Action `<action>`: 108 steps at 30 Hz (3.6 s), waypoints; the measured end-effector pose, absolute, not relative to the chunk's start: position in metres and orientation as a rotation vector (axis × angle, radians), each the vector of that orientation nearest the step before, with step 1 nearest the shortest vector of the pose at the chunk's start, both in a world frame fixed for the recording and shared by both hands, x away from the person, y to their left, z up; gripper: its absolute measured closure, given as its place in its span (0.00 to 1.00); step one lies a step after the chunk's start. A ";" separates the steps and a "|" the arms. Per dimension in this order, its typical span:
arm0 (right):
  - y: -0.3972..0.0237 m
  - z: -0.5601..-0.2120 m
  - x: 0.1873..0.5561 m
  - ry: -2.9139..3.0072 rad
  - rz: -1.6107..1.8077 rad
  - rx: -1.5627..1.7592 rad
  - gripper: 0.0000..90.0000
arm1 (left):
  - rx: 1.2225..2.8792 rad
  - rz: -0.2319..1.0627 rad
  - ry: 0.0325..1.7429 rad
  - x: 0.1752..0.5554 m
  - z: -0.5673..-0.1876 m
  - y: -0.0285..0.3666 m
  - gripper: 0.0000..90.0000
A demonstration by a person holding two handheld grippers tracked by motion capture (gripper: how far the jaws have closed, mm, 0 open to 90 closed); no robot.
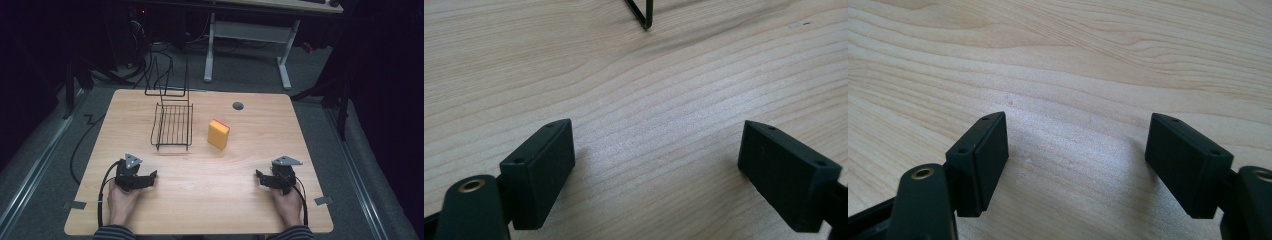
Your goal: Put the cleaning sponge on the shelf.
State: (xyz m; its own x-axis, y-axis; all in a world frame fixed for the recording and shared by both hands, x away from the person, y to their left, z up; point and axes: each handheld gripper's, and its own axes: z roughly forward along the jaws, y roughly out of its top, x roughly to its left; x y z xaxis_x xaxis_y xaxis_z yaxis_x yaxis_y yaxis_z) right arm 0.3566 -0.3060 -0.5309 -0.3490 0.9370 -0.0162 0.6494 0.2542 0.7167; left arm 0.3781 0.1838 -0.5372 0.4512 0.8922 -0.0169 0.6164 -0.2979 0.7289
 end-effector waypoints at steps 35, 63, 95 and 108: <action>-0.306 -0.531 0.357 2.091 0.868 1.435 0.28 | 1.988 0.510 1.129 0.378 -0.500 0.152 0.14; -0.306 -0.531 0.357 2.091 0.867 1.433 0.28 | 2.000 0.492 1.019 0.396 -0.471 0.110 0.16; -0.306 -0.531 0.357 2.091 0.868 1.434 0.28 | 2.008 0.469 0.944 0.430 -0.451 0.056 0.07; -0.306 -0.531 0.357 2.091 0.868 1.434 0.28 | 2.006 0.439 0.926 0.443 -0.452 0.034 0.05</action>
